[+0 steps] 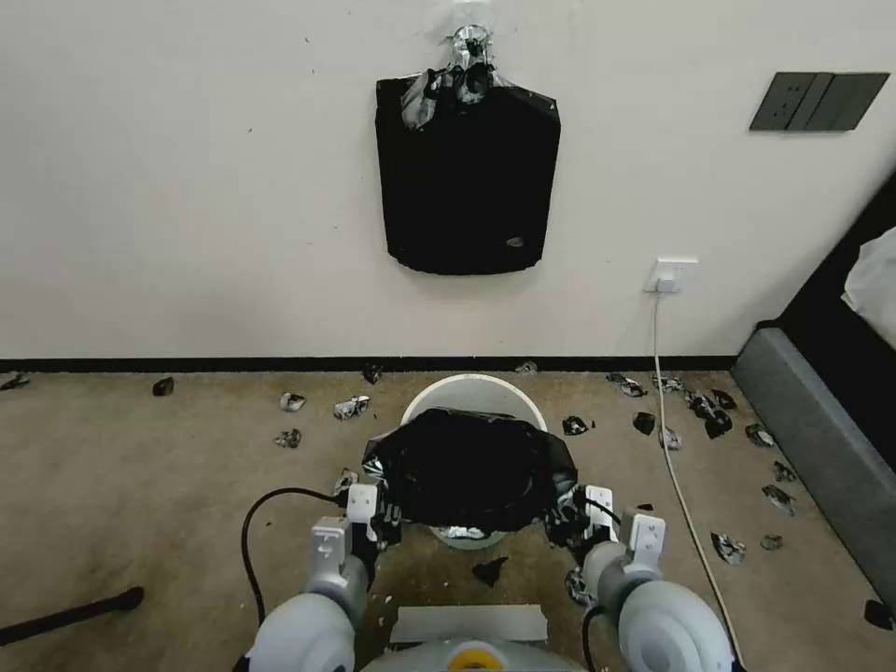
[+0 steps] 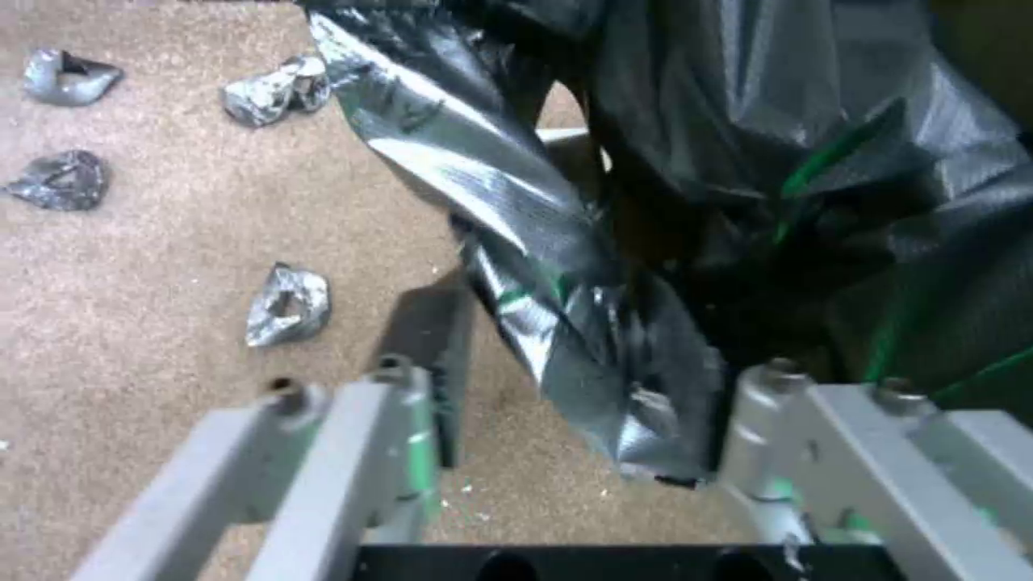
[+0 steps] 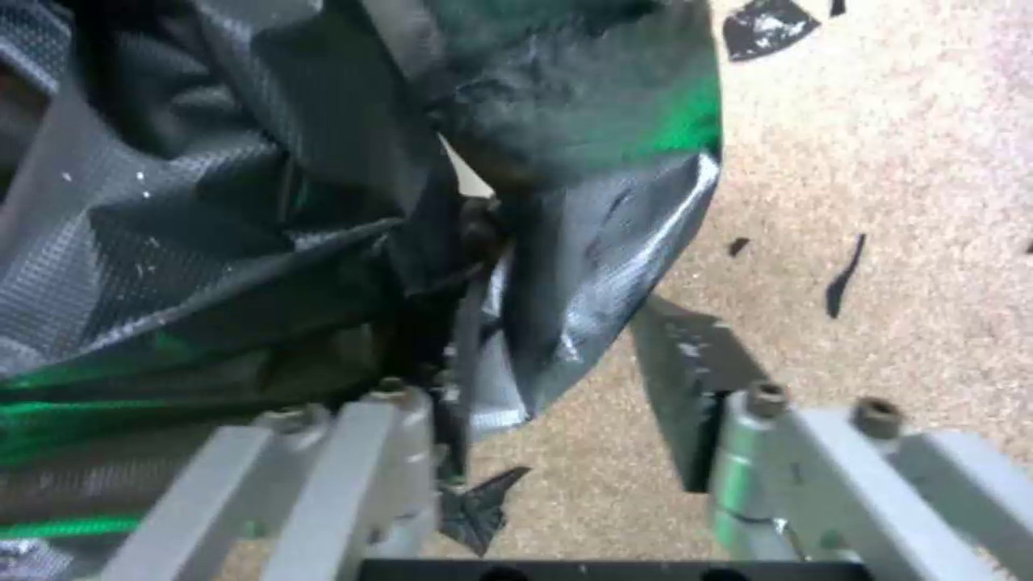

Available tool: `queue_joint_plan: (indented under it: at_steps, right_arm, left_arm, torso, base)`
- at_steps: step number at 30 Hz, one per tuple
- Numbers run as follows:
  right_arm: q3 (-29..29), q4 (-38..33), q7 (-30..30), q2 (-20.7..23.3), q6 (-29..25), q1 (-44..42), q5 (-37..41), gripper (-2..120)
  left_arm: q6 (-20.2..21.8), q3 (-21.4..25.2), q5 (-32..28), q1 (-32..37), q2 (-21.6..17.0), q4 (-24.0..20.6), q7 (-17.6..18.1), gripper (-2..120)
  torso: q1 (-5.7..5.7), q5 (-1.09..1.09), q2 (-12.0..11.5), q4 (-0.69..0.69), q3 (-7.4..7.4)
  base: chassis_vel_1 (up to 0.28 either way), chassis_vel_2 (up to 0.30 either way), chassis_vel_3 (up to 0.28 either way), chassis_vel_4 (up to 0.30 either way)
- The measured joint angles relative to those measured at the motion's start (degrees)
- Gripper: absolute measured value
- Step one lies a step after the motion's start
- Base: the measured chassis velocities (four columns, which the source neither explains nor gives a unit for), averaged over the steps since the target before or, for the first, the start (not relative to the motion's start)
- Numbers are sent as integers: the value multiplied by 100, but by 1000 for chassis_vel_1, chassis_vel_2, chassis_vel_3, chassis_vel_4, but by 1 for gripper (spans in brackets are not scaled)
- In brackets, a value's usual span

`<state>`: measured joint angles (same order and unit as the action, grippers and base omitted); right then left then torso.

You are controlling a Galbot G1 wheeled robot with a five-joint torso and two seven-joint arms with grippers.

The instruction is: Place a trash bag onto the trash bin.

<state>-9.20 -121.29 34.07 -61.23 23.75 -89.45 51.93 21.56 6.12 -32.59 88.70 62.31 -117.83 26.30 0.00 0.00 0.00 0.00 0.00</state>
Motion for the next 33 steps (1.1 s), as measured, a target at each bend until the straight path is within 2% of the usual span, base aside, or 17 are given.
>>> queue_joint_plan:
  at_steps: [1,2,6,7,9,11,12,13,16,25,31,32,33]
  right_arm:
    - [-11,-23,6,1,-1,-25,-2,48]
    - [-11,-23,6,1,-1,-25,-2,48]
    - [-17,-96,19,-10,-4,-114,-25,68]
    - [-17,-96,19,-10,-4,-114,-25,68]
    - [-25,-155,26,-15,-5,-172,-49,79]
    - [-31,-177,27,-16,-7,-193,-59,82]
    - [-57,-222,29,-17,-8,-241,-73,91]
    - [-57,-222,29,-17,-8,-241,-73,91]
    - [-129,-332,31,-17,-19,-368,-118,99]
    - [-278,-641,34,-33,-100,-652,-205,100]
    - [-297,-811,22,-42,-112,-807,-335,100]
    - [-294,-885,9,-43,-113,-871,-414,100]
    - [-294,-885,9,-43,-113,-871,-414,100]
  left_arm:
    - [11,10,2,8,-12,-16,0,46]
    - [11,10,2,8,-12,-16,0,46]
    - [21,55,9,81,-50,-91,-12,64]
    - [21,55,9,81,-50,-91,-12,64]
    - [21,82,37,150,-96,-152,-30,77]
    - [20,94,54,167,-110,-168,-36,79]
    - [-9,122,80,202,-137,-187,-87,87]
    - [-9,122,80,202,-137,-187,-87,87]
    - [-199,170,173,266,-228,-187,-281,97]
    - [-515,202,440,450,-374,-201,-583,100]
    - [-823,238,606,605,-397,-197,-713,100]
    - [-1012,363,648,746,-458,-267,-860,100]
    - [-1012,363,648,746,-458,-267,-860,100]
  torso:
    - [0,0,0,0,0]
    - [0,0,0,0,0]
    - [0,0,0,0,0]
    - [0,0,0,0,0]
    - [0,0,0,0,0]
    - [0,0,0,0,0]
    - [0,0,0,0,0]
    - [0,0,0,0,0]
    - [0,0,0,0,0]
    - [0,0,0,0,0]
    - [0,-1,0,0,0]
    - [0,0,0,0,0]
    - [0,0,0,0,0]
  base:
    - [0,0,0,0]
    - [0,0,0,0]
    - [0,0,0,0]
    - [0,0,0,0]
    - [0,0,0,0]
    - [0,0,0,0]
    - [0,0,0,0]
    - [0,0,0,0]
    - [0,0,0,0]
    - [0,0,0,0]
    - [0,0,0,0]
    - [0,0,0,0]
    - [0,0,0,0]
